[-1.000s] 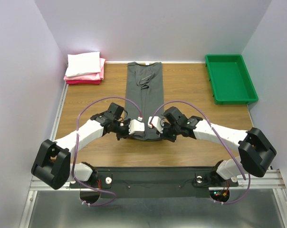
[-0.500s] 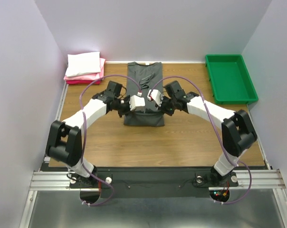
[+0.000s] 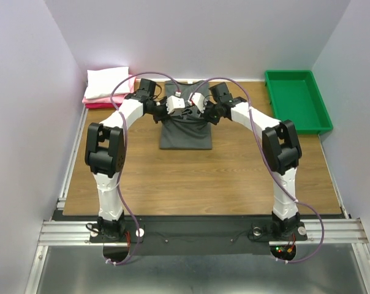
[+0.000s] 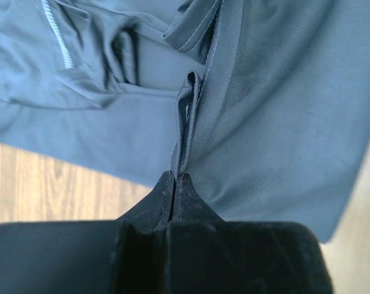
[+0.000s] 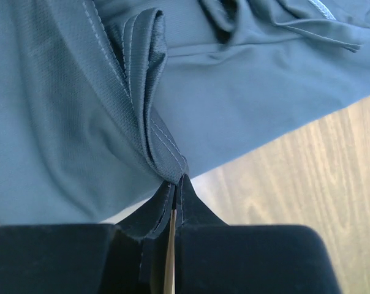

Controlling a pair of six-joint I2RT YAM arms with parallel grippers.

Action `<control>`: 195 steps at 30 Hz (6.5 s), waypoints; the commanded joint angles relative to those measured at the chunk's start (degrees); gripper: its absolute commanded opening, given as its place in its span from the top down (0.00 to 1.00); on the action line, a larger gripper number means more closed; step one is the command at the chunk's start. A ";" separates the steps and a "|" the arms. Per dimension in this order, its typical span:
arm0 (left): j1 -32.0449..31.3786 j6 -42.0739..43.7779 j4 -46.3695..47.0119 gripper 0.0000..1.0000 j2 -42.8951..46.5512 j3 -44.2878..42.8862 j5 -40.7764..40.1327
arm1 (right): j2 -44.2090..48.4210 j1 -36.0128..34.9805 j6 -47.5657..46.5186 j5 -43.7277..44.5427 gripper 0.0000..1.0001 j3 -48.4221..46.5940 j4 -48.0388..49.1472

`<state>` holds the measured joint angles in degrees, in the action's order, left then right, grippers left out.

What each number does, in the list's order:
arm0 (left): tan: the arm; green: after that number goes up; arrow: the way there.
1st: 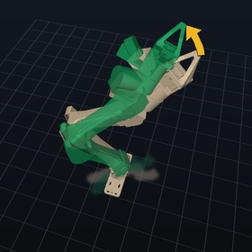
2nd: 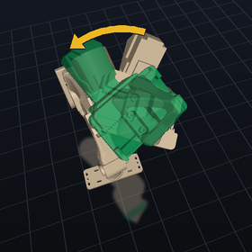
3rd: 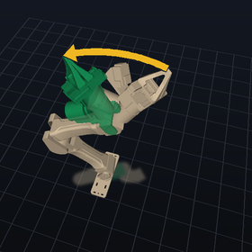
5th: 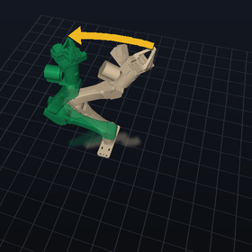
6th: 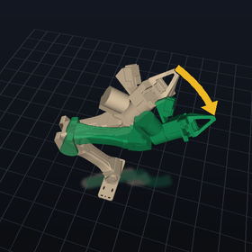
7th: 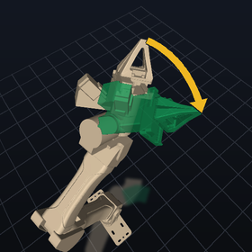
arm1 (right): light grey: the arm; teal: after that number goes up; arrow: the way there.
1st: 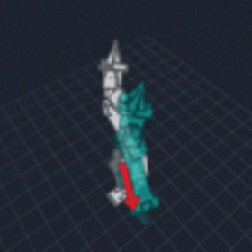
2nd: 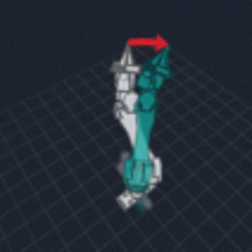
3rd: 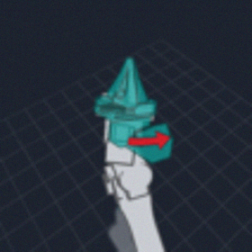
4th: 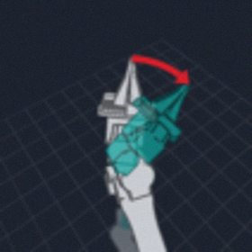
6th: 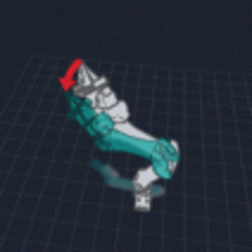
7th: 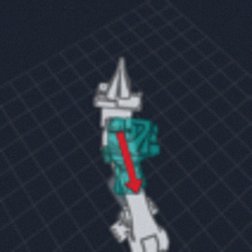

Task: Fold and stack the t-shirts
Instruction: Fold the tshirt

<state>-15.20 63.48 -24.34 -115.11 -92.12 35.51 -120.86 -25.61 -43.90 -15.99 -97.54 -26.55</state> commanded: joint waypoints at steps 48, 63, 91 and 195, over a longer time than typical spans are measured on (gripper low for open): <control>-2.29 -0.20 13.79 0.30 14.22 28.57 -2.72 | 9.41 -5.42 3.04 -2.65 0.62 17.20 -0.44; -4.31 1.12 12.38 0.65 7.71 25.32 -9.23 | 4.84 -5.51 2.32 2.27 0.84 18.78 3.25; -18.72 -10.65 -12.48 1.00 53.75 44.47 5.79 | 43.42 -5.77 5.59 -19.51 0.99 34.25 -33.98; 5.01 -58.43 25.10 0.60 11.04 10.62 26.18 | 2.55 7.33 50.12 -32.40 0.64 -6.45 -0.53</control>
<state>-7.64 18.98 -10.20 -111.28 -86.87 51.57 -124.64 -17.61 -3.77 -36.40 -107.09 -32.40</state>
